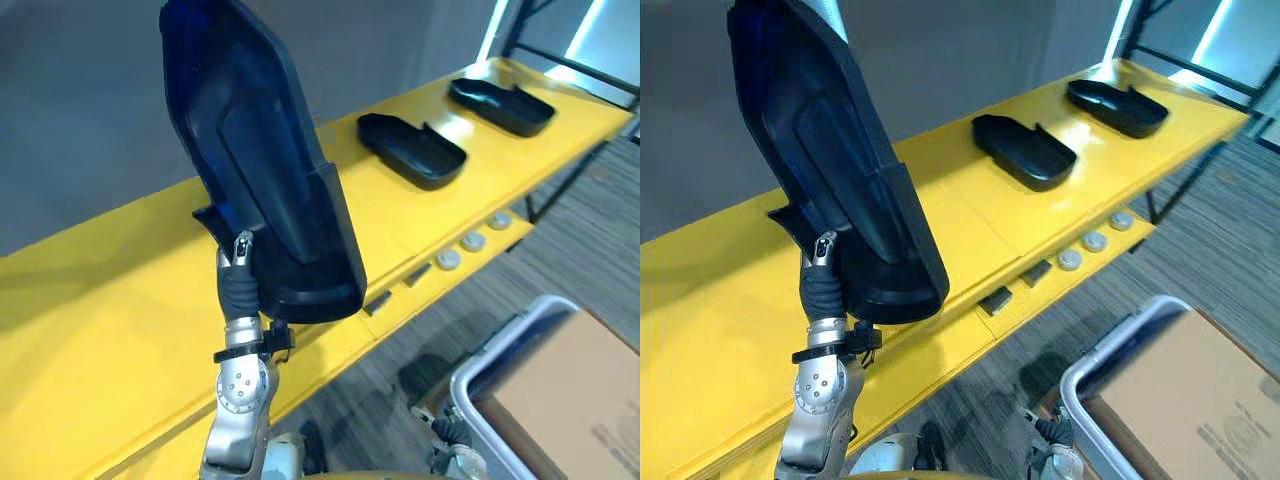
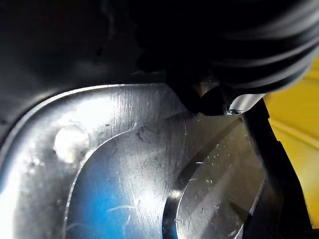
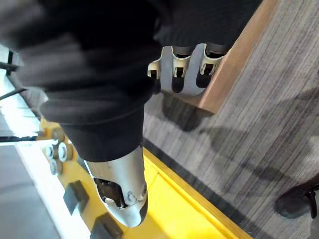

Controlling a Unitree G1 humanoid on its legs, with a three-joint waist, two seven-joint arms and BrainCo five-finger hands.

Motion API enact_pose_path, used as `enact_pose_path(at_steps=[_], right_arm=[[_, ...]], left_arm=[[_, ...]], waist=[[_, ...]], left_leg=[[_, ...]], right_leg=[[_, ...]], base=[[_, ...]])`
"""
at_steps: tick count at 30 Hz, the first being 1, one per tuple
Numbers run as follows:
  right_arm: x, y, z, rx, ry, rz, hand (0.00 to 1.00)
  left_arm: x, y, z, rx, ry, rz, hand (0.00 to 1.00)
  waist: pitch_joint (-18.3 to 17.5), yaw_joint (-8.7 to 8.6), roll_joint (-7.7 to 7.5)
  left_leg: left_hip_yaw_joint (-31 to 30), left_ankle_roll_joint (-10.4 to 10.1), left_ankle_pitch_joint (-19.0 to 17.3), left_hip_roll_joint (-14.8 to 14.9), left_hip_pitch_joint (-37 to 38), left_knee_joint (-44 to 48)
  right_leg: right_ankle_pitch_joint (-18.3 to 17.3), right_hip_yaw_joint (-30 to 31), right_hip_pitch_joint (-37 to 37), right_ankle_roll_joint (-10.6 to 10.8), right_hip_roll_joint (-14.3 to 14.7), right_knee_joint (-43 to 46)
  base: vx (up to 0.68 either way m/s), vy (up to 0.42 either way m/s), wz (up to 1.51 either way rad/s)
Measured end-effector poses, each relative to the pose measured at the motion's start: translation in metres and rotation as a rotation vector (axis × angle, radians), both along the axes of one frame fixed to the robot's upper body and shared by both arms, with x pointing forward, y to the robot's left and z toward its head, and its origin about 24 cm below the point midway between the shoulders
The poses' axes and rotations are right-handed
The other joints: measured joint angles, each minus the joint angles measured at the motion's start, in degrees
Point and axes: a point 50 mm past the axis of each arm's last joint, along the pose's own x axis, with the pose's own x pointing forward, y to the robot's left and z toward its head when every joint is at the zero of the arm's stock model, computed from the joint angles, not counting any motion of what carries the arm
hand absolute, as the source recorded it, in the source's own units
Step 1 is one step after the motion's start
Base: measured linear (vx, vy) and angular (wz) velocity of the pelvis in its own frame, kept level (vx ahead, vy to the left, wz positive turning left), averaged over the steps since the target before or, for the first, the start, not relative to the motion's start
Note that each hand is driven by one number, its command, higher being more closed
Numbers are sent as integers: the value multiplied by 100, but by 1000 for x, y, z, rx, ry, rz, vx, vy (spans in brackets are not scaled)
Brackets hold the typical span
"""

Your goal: Walk over and take plastic housings, then place them on the shelf

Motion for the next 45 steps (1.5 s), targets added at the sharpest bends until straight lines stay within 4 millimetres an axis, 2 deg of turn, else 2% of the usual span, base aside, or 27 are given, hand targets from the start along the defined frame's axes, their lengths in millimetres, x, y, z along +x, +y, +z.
enact_pose_path(at_steps=[2,3,5,6,7,8,12,17,24,26,27,28,29,31,32,33,34,35,36,37,38,40,41,42,43,44,45], right_arm=[[9,4,3,2,-24,25,0],[12,4,5,-2,-40,29,0],[13,4,6,-4,-49,29,0],[11,5,5,-2,-42,33,0],[8,5,4,0,-34,31,0],[7,5,4,0,-31,30,0],[8,5,5,1,-36,28,0],[3,1,5,1,-35,-13,0],[-3,-1,3,-2,-24,-21,0],[-2,0,4,-2,-28,-19,0],[3,0,5,-7,-40,-10,0],[3,-1,6,-12,-40,-8,0],[1,-4,5,-22,-33,-5,0],[-2,-8,5,-40,-23,4,0],[-3,-9,4,-44,-18,5,0],[-7,-12,2,-47,0,-2,0],[-11,-17,0,-59,23,0,0],[-12,-19,-2,-60,36,2,0],[-14,-17,-4,-49,53,-2,0],[-16,-4,-8,-11,66,0,0],[-15,4,-9,6,70,14,0],[-10,7,-8,-2,69,55,0],[-10,7,-7,-5,67,60,0],[-7,9,-6,-13,62,79,0],[-6,10,-6,-12,58,84,0],[-1,8,-5,-17,50,85,0],[-5,10,-6,-8,66,96,0]], left_arm=[[0,1,-1,4,3,11,100],[0,2,-1,5,4,19,100],[0,3,-1,8,3,30,100],[-1,3,-2,7,3,41,100],[0,3,-5,9,13,42,100],[-1,3,-6,14,19,45,100],[-7,11,-16,10,60,82,100],[-10,13,-21,10,90,90,100],[-10,18,-22,18,94,111,100],[-10,25,-22,19,95,152,100],[-11,30,-20,12,88,184,100],[-11,31,-21,11,90,189,100],[-12,31,-21,4,94,194,100],[-12,29,-22,5,93,182,100],[-12,28,-21,4,93,177,100],[-12,26,-23,4,99,167,100],[-11,22,-26,1,111,150,100],[-10,20,-28,2,119,143,100],[-7,17,-32,5,139,128,100],[-5,17,-39,3,167,125,100],[-5,18,-43,5,186,125,100],[-6,22,-53,38,236,119,100],[-6,23,-53,45,233,117,100],[-7,24,-50,52,221,117,100],[-7,24,-48,54,215,114,100],[-8,23,-45,52,197,111,100],[-8,23,-45,47,197,113,100]], waist=[[2,29,-1],[2,58,-16],[-37,-1,-73],[-70,-86,-151],[-105,-102,-307],[-98,-96,-353],[-145,-49,-259],[-171,-67,-265],[-139,-75,-256],[-100,-51,-285],[-36,-87,-252],[-13,-87,-268],[-14,-91,-268],[-18,-116,-261],[-24,-125,-247],[-66,-148,-184],[-154,-211,-28],[-212,-244,59],[-226,-312,23],[-156,-323,-161],[-128,-295,-241],[-76,-164,-250],[-92,-96,-283],[-140,-70,-401],[-129,-82,-409],[-117,-102,-293],[-118,-98,-304]], left_leg=[[-200,-68,-37,-9,181,-112],[-375,-142,-38,-64,360,-255],[-610,-171,23,-191,505,-345],[-803,-171,27,-326,523,-330],[-980,-178,22,-463,542,-304],[-1048,-211,0,-516,570,-273],[-1357,-430,-81,-297,418,-126],[-1549,-632,-14,-172,569,-335],[-1956,-922,281,-235,393,-420],[-1778,-914,207,-146,349,-417],[-1144,-766,41,276,262,76],[-985,-837,-19,479,247,303],[-846,-947,-99,888,205,644],[-909,-953,-89,1544,343,774],[-985,-944,-62,1664,394,707],[-1188,-1006,42,1841,506,380],[-1390,-1074,703,1911,649,-147],[-1466,-1445,508,1859,696,-317],[-1462,-1817,305,1697,706,-575],[-1403,-1896,251,1526,701,-631],[-1363,-1894,249,1458,690,-575],[-1154,-1745,3,1411,603,-87],[-1063,-1692,-92,1421,607,32],[-903,-1555,-249,1412,520,305],[-816,-1483,-286,1379,470,355],[-593,-1336,-497,1389,486,227],[-578,-1300,-476,1375,496,223]], right_leg=[[-219,1087,-451,222,409,81],[-331,1669,-749,403,652,37],[-425,2295,-1093,561,931,-215],[-412,2683,-1251,579,1034,-481],[-279,2818,-1293,586,1041,-812],[-125,2785,-1295,569,1023,-1010],[-124,2368,-1022,609,1293,-1586],[-16,2160,-698,477,1505,-2006],[-14,1560,-581,428,1506,-2144],[-8,1498,-597,381,1437,-2115],[-16,1438,-615,364,1363,-1977],[-18,1456,-636,362,1312,-1905],[-17,1478,-679,363,1185,-1780],[-12,1528,-785,388,969,-1606],[0,1543,-822,426,906,-1568],[69,1575,-891,611,806,-1570],[191,1548,-963,852,762,-1661],[268,1509,-982,993,737,-1746],[531,1459,-930,1156,603,-1991],[854,1457,-858,1123,457,-2272],[1038,1464,-829,1058,413,-2391],[1677,1526,-788,765,431,-2655],[1747,1573,-808,691,430,-2661],[1959,1655,-879,666,392,-2681],[2116,1732,-882,644,373,-2787],[1800,2156,-984,841,517,-2617],[1070,2490,-1144,1061,800,-1720]], base=[[193,67,67],[173,59,69],[167,5,93],[151,-81,118],[162,-140,114],[190,-176,90],[109,-170,29],[43,-125,12],[-11,-86,42],[-75,-39,19],[-59,10,9],[-59,63,4],[-35,153,-4],[-41,275,-5],[-27,365,-2],[-16,437,10],[-17,463,16],[-14,515,35],[-29,521,37],[-38,513,29],[-81,451,-8],[-108,392,-40],[-125,345,-60],[-215,298,-47],[-280,328,-47],[-305,260,-24],[-202,164,-23]])
